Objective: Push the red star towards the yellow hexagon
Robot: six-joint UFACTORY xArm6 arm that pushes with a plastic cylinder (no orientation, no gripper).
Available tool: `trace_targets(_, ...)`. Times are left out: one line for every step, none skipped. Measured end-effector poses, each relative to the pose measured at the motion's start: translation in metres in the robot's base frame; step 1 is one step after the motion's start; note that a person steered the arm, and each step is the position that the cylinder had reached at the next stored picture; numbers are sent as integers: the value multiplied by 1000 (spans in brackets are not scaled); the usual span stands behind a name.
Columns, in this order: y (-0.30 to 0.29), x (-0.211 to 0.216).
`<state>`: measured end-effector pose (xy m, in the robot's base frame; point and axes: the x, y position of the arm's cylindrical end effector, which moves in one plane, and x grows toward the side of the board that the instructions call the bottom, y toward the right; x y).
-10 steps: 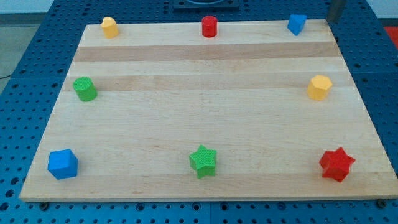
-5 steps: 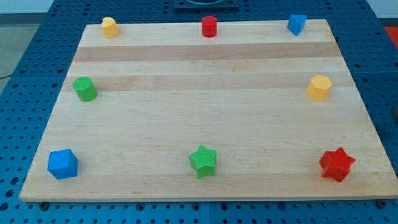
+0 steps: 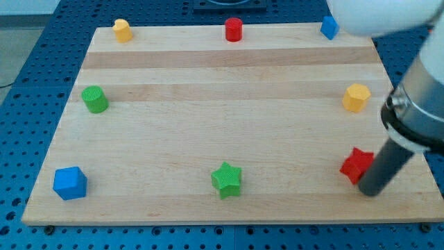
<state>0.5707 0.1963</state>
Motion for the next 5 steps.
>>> trace_targets(1,-37)
trace_targets(-16,-63)
trace_targets(-54,-85)
trace_targets(-72,-115)
trace_targets(-69,-137)
